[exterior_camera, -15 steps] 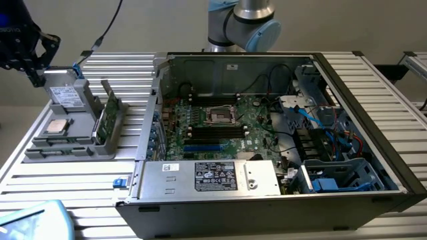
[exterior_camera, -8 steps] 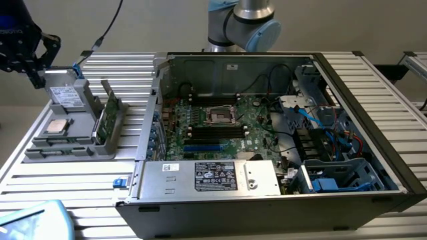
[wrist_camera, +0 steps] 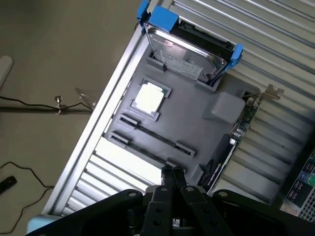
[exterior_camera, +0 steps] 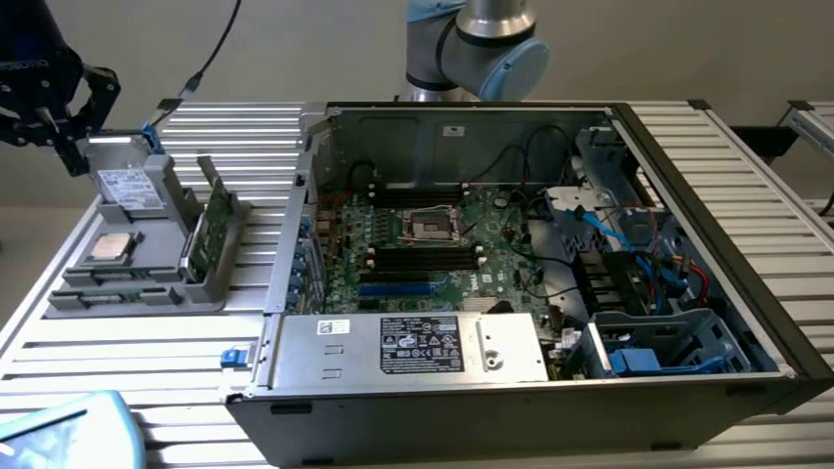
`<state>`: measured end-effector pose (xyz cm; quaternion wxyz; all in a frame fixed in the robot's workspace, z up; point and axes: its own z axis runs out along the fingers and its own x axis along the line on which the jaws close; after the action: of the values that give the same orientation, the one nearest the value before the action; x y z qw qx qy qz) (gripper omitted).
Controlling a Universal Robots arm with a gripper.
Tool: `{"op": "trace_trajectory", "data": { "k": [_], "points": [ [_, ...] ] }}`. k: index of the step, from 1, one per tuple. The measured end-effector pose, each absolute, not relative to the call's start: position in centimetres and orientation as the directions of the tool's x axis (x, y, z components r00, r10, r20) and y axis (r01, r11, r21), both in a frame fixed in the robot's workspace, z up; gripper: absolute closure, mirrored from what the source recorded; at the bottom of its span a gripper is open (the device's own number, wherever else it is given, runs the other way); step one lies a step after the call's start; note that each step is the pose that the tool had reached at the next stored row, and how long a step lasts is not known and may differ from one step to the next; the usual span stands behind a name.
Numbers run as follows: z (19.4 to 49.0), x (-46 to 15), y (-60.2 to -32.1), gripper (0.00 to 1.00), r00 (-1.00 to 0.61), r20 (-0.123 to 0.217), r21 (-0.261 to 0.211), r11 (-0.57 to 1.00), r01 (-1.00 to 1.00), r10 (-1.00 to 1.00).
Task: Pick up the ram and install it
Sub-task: 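Pick up the ram and move it above insertion slot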
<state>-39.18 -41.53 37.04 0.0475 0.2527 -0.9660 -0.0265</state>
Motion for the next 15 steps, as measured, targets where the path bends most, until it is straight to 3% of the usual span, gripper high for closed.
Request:
{"op": "trace_trajectory", "data": {
  "k": [15],
  "points": [
    [37.01,-39.18,-41.53,0.89,-0.703,0.075,0.079,0.707,-0.703,-0.707]
  ]
}}
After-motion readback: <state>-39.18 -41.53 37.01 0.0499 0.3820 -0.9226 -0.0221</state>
